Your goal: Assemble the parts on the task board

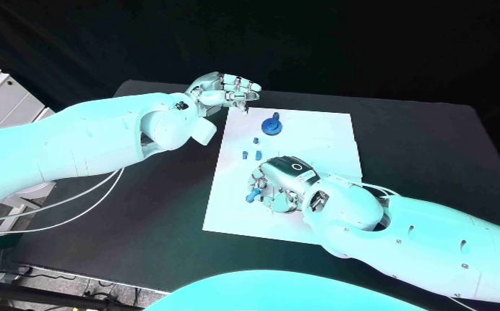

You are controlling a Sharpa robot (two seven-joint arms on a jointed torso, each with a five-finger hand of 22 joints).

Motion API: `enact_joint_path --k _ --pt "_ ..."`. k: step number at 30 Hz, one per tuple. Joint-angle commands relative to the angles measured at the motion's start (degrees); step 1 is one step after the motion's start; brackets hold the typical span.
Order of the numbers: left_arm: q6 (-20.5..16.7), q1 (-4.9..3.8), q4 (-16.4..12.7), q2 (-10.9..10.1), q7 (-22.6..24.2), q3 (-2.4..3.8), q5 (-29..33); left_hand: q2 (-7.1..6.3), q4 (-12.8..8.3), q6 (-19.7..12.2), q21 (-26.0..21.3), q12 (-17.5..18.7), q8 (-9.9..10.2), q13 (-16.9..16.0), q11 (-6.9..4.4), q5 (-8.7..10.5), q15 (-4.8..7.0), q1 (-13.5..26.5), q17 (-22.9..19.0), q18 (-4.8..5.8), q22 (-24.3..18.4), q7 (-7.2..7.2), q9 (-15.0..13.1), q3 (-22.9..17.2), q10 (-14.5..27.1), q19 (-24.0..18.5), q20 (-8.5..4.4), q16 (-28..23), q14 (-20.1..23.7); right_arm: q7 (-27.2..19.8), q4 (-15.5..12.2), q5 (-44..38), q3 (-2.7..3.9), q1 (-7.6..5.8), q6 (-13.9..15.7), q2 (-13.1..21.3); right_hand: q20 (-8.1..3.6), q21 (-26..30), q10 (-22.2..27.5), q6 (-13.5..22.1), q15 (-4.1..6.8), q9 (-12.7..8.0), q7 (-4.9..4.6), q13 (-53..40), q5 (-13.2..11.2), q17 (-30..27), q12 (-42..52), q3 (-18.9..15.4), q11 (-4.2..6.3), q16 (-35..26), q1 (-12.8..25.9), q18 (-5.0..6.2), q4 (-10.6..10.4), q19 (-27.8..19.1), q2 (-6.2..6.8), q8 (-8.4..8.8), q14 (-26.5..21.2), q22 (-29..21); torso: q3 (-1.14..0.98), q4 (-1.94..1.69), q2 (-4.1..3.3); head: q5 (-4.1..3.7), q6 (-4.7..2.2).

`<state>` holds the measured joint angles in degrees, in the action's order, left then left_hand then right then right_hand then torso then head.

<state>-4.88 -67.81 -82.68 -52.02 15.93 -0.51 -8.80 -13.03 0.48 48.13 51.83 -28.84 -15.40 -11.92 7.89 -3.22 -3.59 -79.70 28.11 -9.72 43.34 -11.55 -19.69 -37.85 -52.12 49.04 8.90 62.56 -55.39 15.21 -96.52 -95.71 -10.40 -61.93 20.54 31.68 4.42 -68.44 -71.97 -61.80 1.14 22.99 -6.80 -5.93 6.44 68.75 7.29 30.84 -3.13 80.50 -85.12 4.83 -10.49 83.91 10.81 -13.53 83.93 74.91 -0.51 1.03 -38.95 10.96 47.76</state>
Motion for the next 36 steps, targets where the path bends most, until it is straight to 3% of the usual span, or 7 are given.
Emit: enact_joint_path --k 1,6,12,17,25,32,36 --pt "1.0 -0.04 -0.1 0.1 0.2 0.04 0.3 0.33 0.1 -0.1 -0.4 -0.2 0.3 0.0 0.02 -0.02 -0.13 -0.2 -0.1 -0.84 0.0 -0.14 0.1 0.3 0.4 0.0 0.17 -0.4 0.4 1.0 0.0 -2.1 0.01 0.05 -0.1 -0.2 -0.19 0.1 -0.2 -0.3 0.31 3.5 -0.02 0.1 0.3 -0.1 -0.1 0.1 0.05 0.1 0.2 -1.02 0.3 0.9 -0.29 -0.19 2.1 6.7 0.01 0.03 0.01 0.06 -0.02" --pt "1.0 -0.04 -0.1 0.1 0.2 0.04 0.3 0.33 0.1 -0.1 -0.4 -0.2 0.3 0.0 0.02 -0.02 -0.13 -0.2 -0.1 -0.84 0.0 -0.14 0.1 0.3 0.4 0.0 0.17 -0.4 0.4 0.6 0.1 -1.8 0.01 0.07 -1.6 -0.8 -0.11 0.5 0.2 0.3 0.16 3.5 -0.2 0.0 0.2 -0.1 -0.6 0.2 -0.13 0.1 1.1 -0.97 0.4 0.8 0.26 0.1 2.0 6.6 0.03 -0.03 0.01 0.05 0.0" --pt "1.0 -0.04 -0.1 0.1 0.2 0.04 0.3 0.33 0.1 -0.1 -0.4 -0.2 0.3 0.0 0.02 -0.02 -0.13 -0.2 -0.1 -0.84 0.0 -0.14 0.1 0.3 0.4 0.0 0.17 -0.4 0.4 -0.3 0.8 -0.9 -0.2 0.08 -3.5 -1.6 0.29 1.5 1.3 2.2 -0.35 3.2 -0.77 0.0 2.0 -0.2 -1.7 -0.3 -0.77 0.1 3.9 -0.85 -0.1 0.5 2.35 1.47 2.0 6.4 0.09 -0.04 0.0 0.04 0.06" --pt "1.0 -0.04 -0.2 0.1 0.1 0.04 0.3 0.33 0.1 -0.1 -0.4 -0.2 0.3 0.0 0.02 -0.02 -0.13 -0.2 -0.1 -0.84 0.0 -0.14 0.1 0.3 0.4 0.0 0.17 -0.4 0.4 -0.5 1.0 -0.6 -0.4 0.11 -3.5 -1.8 0.6 2.1 2.3 4.0 -0.68 2.7 -1.05 0.0 2.3 -0.2 -2.4 -0.9 -1.15 0.2 5.5 -0.76 -0.6 0.3 3.79 2.85 2.0 6.2 0.06 -0.01 0.01 0.02 0.1" --pt "1.2 -0.05 -0.2 0.0 -0.1 0.04 0.3 0.33 0.1 -0.1 -0.4 -0.2 0.3 0.0 0.02 -0.02 -0.13 -0.2 -0.1 -0.84 0.0 -0.14 0.1 0.3 0.4 0.0 0.17 -0.4 0.4 -0.3 1.0 -0.7 -0.49 0.13 -1.4 -1.5 0.86 5.0 4.7 6.8 -0.92 2.1 -0.93 0.1 2.4 -0.3 -3.2 -1.7 -1.39 0.1 6.1 -0.27 -0.6 -0.4 4.91 4.8 1.8 5.2 0.01 0.04 0.01 0.02 0.08" --pt "1.5 -0.05 -0.1 0.0 -0.3 0.04 0.3 0.29 0.1 -0.1 -0.5 -0.2 0.4 0.1 0.04 -0.02 -0.14 -0.2 -0.1 -0.84 -0.1 -0.16 0.1 0.4 0.5 0.0 0.18 -0.4 0.5 -0.1 0.3 -0.6 -0.5 0.22 1.8 -0.9 1.21 7.3 7.4 9.7 -1.28 1.5 -0.98 0.3 2.6 -1.6 -3.0 -3.1 -1.85 -0.5 5.9 0.07 -0.2 -1.1 4.98 6.56 1.4 4.4 -0.05 0.04 0.0 -0.09 0.0" --pt "1.6 -0.05 -0.1 0.0 -0.4 0.04 0.3 0.29 0.1 -0.1 -0.5 -0.2 0.4 0.1 0.04 -0.02 -0.14 -0.2 -0.1 -0.84 -0.1 -0.16 0.1 0.4 0.5 0.0 0.18 -0.4 0.5 -0.4 -0.7 -0.5 -0.49 0.25 4.4 0.1 1.58 10.1 10.4 11.6 -1.7 1.3 -0.58 0.6 2.6 -3.1 -2.4 -6.4 -2.34 -1.2 5.6 0.48 -0.1 -1.8 4.61 7.64 0.8 3.3 -0.03 0.07 0.03 -0.23 -0.12"
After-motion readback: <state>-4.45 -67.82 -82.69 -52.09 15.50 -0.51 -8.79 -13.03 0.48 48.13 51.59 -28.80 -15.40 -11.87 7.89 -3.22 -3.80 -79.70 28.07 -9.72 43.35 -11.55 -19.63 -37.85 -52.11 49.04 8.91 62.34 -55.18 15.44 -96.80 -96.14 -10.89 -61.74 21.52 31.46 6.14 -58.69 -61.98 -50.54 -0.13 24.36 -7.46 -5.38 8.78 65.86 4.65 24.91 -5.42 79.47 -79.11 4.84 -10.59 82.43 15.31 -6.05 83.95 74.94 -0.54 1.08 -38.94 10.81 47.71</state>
